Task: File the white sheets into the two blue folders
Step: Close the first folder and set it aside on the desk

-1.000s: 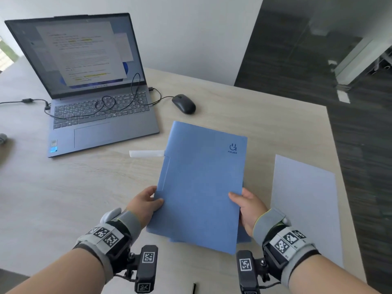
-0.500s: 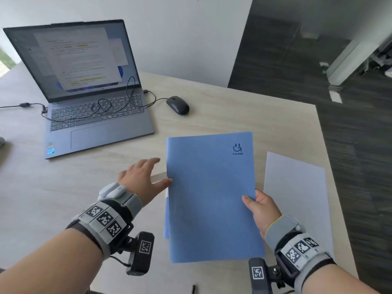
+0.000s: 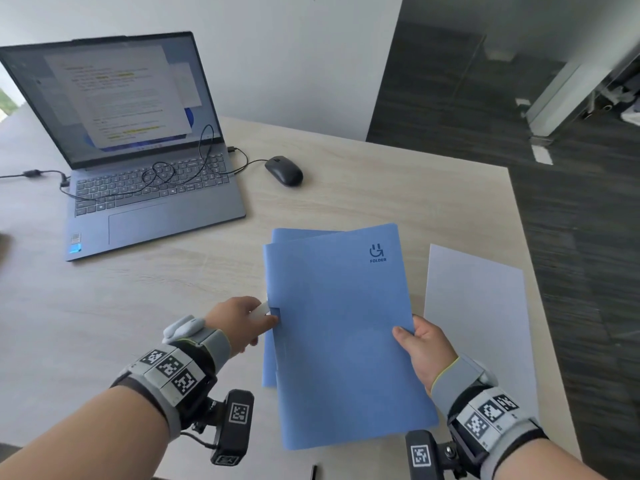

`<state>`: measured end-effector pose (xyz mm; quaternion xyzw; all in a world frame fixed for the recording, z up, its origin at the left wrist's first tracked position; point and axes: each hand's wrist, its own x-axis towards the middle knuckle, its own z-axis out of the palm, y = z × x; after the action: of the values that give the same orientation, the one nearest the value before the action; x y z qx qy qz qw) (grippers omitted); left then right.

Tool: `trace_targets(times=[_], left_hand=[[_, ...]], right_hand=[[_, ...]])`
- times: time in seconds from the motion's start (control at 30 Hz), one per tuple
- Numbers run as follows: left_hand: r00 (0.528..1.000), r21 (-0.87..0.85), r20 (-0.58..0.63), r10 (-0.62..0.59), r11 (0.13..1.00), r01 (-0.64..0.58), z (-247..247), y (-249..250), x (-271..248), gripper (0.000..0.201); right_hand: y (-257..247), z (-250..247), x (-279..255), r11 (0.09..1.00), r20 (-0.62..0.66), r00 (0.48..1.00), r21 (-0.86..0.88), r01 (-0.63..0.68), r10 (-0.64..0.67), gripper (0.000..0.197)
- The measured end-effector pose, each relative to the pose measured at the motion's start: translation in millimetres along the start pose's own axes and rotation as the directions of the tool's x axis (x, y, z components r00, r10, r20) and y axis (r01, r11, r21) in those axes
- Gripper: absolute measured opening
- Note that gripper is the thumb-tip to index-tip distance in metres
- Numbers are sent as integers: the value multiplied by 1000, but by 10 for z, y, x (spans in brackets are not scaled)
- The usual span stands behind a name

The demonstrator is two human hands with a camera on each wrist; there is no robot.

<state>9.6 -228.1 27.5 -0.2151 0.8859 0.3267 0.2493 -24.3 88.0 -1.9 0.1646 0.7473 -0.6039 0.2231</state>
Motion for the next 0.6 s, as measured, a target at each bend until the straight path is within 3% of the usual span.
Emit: trace_targets(times=[0.13, 0.23, 0.33, 0.47, 0.53, 0.6], left_hand=[[998, 201, -46, -35, 979, 44, -125, 46, 60, 34], [998, 194, -17, -61, 979, 63, -165, 65, 56, 36], [996, -109, 49, -72, 991, 76, -93, 70, 5, 31], [987, -581, 93, -129, 798, 159, 126, 84, -17, 25], [981, -683, 85, -176, 707, 185, 214, 103, 13, 17], [976, -706, 90, -196, 679, 201, 262, 130, 47, 17]], right_hand=[[-91, 34, 24, 999, 31, 999, -38, 22, -21, 24], [-121, 57, 39, 999, 50, 998, -31, 27, -25, 23], [-95, 84, 62, 1000, 44, 999, -5, 25, -25, 25], [-41, 175, 78, 999, 71, 997, 43, 1, -4, 29], [-21, 213, 77, 997, 80, 997, 76, -23, 17, 29], [1, 228, 84, 994, 77, 997, 102, -32, 24, 31]])
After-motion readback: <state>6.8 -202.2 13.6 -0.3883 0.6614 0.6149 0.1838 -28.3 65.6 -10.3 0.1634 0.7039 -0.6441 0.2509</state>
